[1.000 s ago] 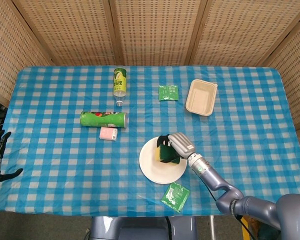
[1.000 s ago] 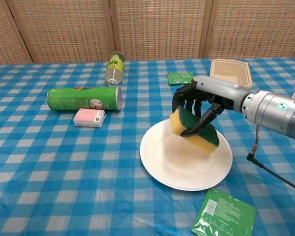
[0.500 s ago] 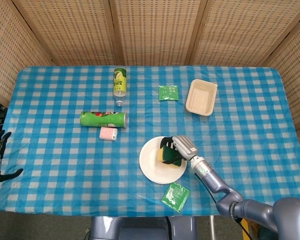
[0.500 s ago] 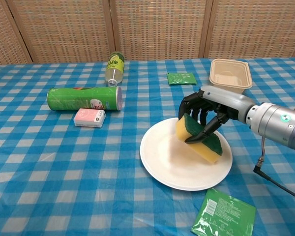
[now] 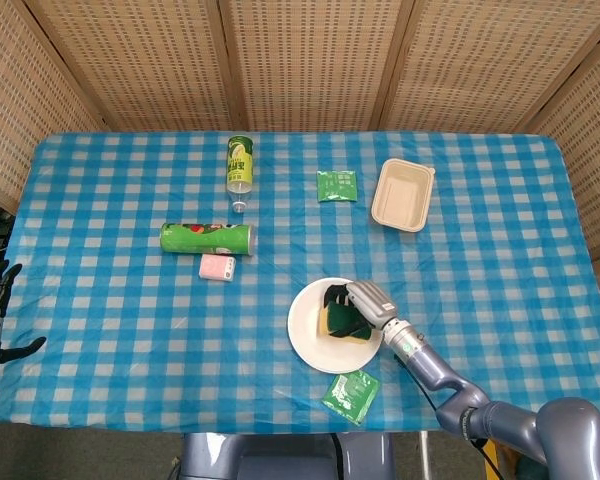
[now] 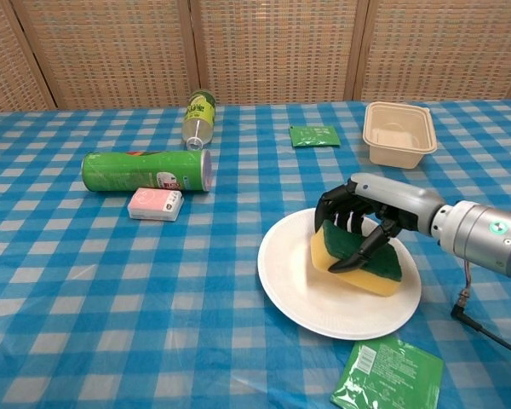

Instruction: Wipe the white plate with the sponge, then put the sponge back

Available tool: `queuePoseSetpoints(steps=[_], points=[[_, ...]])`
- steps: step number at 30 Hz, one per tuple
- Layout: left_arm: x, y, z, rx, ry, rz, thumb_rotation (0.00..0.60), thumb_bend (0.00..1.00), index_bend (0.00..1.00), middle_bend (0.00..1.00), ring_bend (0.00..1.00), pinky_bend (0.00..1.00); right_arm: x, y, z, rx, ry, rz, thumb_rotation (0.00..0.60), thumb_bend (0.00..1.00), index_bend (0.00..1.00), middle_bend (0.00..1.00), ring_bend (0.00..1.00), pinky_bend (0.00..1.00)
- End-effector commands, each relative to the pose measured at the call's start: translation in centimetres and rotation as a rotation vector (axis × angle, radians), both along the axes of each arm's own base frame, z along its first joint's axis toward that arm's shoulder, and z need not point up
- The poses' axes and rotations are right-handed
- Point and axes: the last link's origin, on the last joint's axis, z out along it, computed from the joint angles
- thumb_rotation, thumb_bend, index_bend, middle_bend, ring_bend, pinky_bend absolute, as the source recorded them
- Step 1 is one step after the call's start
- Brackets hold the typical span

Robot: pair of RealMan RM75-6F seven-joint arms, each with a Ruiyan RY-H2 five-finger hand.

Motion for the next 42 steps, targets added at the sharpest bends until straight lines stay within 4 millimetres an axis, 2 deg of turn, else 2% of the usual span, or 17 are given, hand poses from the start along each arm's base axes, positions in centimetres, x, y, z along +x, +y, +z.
queuePoseSetpoints(steps=[1,7,11,15,18,23,26,31,33,35,37,39,42], points=[[0.0,0.0,0.0,0.000,0.000,-0.001,0.600,0.00,0.00,0.00,0.00,0.00,0.2,-0.1,0.2,-0.009,-0.012,0.003,0.600,0.50,0.57,0.64,0.54,0.58],[0.1,-0.1,0.0,0.000,-0.005,-0.005,0.600,0.00,0.00,0.00,0.00,0.00,1.5,-0.6,2.5,-0.071,-0.077,0.031,0.600,0.50,0.57,0.63,0.54,0.58],[0.2,-0.2,0.1,-0.002,-0.009,-0.011,0.600,0.00,0.00,0.00,0.00,0.00,2.8,-0.9,5.4,-0.140,-0.106,0.077,0.600,0.50,0.57,0.64,0.54,0.58],[0.4,-0.3,0.1,-0.004,-0.015,-0.019,0.600,0.00,0.00,0.00,0.00,0.00,3.0,-1.4,7.9,-0.206,-0.042,0.106,0.600,0.50,0.57,0.63,0.54,0.58],[0.4,-0.5,0.2,-0.003,-0.019,-0.023,0.600,0.00,0.00,0.00,0.00,0.00,1.9,-2.1,9.2,-0.261,0.111,0.121,0.600,0.50,0.57,0.63,0.54,0.58],[0.5,-0.5,0.3,-0.004,-0.021,-0.026,0.600,0.00,0.00,0.00,0.00,0.00,-0.9,-2.9,9.5,-0.336,0.364,0.118,0.600,0.50,0.57,0.63,0.53,0.58],[0.5,-0.6,0.3,-0.007,-0.020,-0.027,0.600,0.00,0.00,0.00,0.00,0.00,-2.3,-3.1,8.8,-0.352,0.477,0.112,0.600,0.49,0.57,0.62,0.53,0.58],[0.5,-0.6,0.2,-0.007,-0.018,-0.027,0.600,0.00,0.00,0.00,0.00,0.00,-3.6,-3.3,7.4,-0.351,0.566,0.087,0.600,0.44,0.53,0.58,0.53,0.57],[0.5,-0.6,0.2,-0.007,-0.017,-0.024,0.600,0.00,0.00,0.00,0.00,0.00,-3.8,-3.5,7.0,-0.361,0.583,0.081,0.600,0.38,0.48,0.52,0.49,0.53],[0.4,-0.5,0.2,-0.005,-0.017,-0.022,0.600,0.00,0.00,0.00,0.00,0.00,-4.0,-3.6,6.7,-0.360,0.592,0.070,0.600,0.30,0.38,0.40,0.40,0.46],[0.4,-0.5,0.3,-0.004,-0.018,-0.020,0.600,0.00,0.00,0.00,0.00,0.00,-4.2,-3.5,6.3,-0.325,0.592,0.049,0.600,0.18,0.25,0.24,0.26,0.38],[0.4,-0.5,0.3,-0.004,-0.018,-0.020,0.600,0.00,0.00,0.00,0.00,0.00,-4.3,-3.5,6.2,-0.297,0.595,0.041,0.600,0.13,0.20,0.16,0.20,0.35],[0.3,-0.5,0.3,-0.004,-0.019,-0.019,0.600,0.00,0.00,0.00,0.00,0.00,-4.0,-3.4,6.4,-0.294,0.602,0.043,0.600,0.11,0.19,0.11,0.18,0.35]])
